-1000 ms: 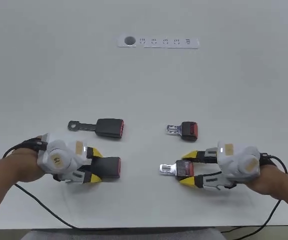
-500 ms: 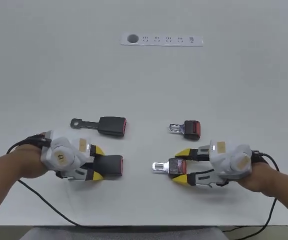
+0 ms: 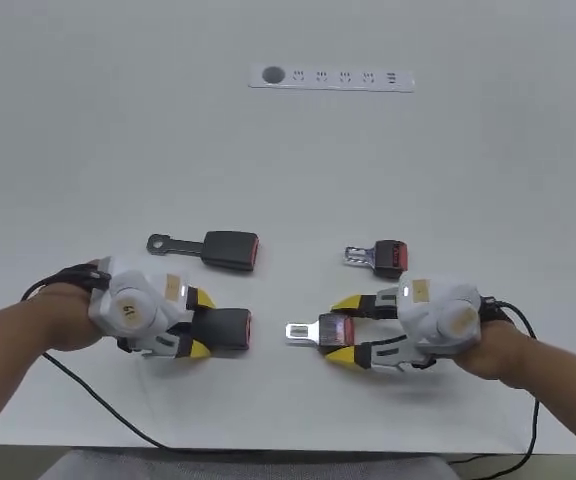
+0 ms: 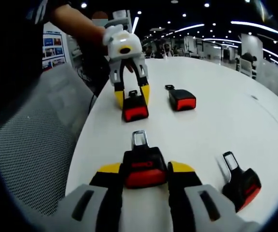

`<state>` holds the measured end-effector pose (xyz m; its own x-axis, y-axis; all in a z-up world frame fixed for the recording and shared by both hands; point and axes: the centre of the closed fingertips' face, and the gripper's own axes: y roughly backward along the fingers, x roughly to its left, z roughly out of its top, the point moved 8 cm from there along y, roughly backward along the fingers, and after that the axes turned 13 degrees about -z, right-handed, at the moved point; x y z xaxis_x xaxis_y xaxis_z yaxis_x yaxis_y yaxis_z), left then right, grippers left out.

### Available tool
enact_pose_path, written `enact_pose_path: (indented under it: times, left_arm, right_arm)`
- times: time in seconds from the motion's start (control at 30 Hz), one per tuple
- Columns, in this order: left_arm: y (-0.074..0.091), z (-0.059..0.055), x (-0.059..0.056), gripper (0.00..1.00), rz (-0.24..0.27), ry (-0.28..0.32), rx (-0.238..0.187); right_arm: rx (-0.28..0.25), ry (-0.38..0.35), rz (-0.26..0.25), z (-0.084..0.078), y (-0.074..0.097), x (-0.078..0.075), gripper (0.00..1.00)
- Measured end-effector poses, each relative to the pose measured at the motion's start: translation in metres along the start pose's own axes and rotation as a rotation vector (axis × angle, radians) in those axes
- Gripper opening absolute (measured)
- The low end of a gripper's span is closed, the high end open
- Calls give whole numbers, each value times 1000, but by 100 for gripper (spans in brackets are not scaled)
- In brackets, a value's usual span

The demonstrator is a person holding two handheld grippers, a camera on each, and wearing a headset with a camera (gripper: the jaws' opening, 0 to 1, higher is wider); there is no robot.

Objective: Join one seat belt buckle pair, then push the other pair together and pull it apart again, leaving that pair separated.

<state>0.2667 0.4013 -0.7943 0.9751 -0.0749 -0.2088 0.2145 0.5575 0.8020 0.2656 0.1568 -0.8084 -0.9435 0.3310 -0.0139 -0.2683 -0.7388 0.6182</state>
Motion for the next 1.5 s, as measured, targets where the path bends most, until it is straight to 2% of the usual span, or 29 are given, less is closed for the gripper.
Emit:
enact_pose_path:
  times: [0.43,0.63,0.8,0.87,1.0,1.03,1.1,1.33,1.5]
  left_arm:
    - [0,0,0,33,2,3,2]
    - [0,0,0,33,2,3,5]
    - [0,0,0,33,1,2,11]
    - [0,1,0,33,3,2,10]
    - [0,1,0,33,1,1,13]
    - [0,1,1,33,0,-3,17]
    - [0,0,1,33,0,1,12]
    - [0,1,1,33,-2,-10,14]
    - [0,2,2,33,-13,-25,32]
  right_arm:
    - [-23,10,13,16,-27,7,37]
    - [-31,8,17,21,-33,9,37]
    - [-37,35,14,26,-39,11,37]
    - [-39,17,13,28,-41,12,37]
    - [-43,24,14,34,-50,16,37]
    - [-38,57,11,34,-51,16,37]
    - [-44,30,16,33,-49,16,37]
    - [-35,36,5,34,-50,19,37]
    - [-29,32,7,36,-53,21,37]
